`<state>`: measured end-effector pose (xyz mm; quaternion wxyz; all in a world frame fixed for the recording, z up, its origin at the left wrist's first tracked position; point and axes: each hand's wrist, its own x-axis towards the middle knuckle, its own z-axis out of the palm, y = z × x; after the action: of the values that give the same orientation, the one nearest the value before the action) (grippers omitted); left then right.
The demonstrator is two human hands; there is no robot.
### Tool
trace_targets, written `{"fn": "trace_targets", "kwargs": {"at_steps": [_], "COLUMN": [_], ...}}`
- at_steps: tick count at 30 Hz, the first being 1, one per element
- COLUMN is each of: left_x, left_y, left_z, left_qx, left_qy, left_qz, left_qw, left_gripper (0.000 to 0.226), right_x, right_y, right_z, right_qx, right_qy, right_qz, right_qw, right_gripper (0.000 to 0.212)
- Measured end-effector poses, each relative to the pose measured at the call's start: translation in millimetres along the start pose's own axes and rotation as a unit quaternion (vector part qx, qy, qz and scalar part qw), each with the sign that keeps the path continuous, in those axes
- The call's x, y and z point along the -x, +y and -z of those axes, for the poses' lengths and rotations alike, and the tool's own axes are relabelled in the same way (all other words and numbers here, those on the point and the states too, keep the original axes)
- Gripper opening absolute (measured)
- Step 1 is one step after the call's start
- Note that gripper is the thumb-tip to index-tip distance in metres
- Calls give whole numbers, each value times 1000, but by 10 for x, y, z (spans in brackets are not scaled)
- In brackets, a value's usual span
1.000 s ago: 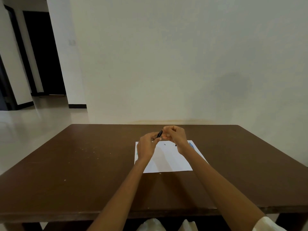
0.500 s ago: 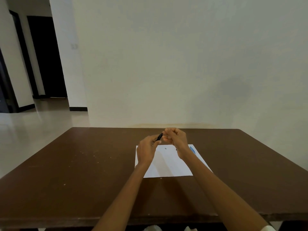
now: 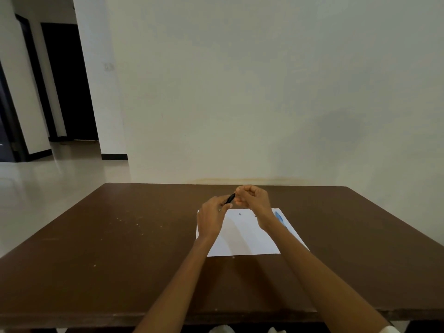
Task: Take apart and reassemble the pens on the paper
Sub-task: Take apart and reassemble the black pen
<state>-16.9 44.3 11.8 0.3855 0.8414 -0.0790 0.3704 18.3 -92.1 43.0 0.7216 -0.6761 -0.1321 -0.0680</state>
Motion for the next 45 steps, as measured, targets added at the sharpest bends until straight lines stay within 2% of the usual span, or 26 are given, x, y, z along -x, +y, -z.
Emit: {"fn": "trace_targets", "kwargs": {"at_steps": [4,7,10,15,20,22,24,26,28,31,34,38,43,45], "left_x": [-5,-7,3,2,5,-15,-58,-97,-120,-146,-160,-183,-218,-208], "left_y": [54,61,85,60,27,24,26,29,21,-29,-104,-182,-227,-230], "left_z": [24,29,14,-12,-57,-63,-64,-73,-78,-105,-124,-109,-45,-37], "left_qx": [-1,-5,2,0,9,24,45,70,95,118,139,188,244,246], "left_qy": [5,4,4,-8,-16,-14,-9,-2,3,-4,-6,7,-3,-5], "left_qz": [2,9,8,29,52,71,106,137,158,176,189,199,225,227], "left_qw": [1000,1000,1000,1000,998,997,993,988,983,977,972,962,943,942], "left_gripper": [51,45,54,31,27,26,23,21,22,25,26,24,22,22], "right_x": [4,-6,-18,-34,-67,-106,-173,-242,-304,-372,-437,-505,-555,-543], "right_y": [18,18,22,68,180,251,334,421,511,586,606,650,691,677], "right_z": [21,46,68,70,74,80,95,113,101,38,-43,-100,-93,-103], "right_qx": [20,41,61,64,22,60,208,369,459,524,558,599,586,505], "right_qy": [-32,-49,-48,-36,-25,3,23,-5,-30,-36,-30,-32,-23,-14], "right_qz": [13,18,22,24,5,-6,-10,-11,-18,-27,-24,-13,-25,-23], "right_qw": [999,998,997,997,999,998,978,929,888,851,829,800,810,862], "right_gripper": [11,14,17,19,22,21,20,20,17,17,22,17,17,15]}}
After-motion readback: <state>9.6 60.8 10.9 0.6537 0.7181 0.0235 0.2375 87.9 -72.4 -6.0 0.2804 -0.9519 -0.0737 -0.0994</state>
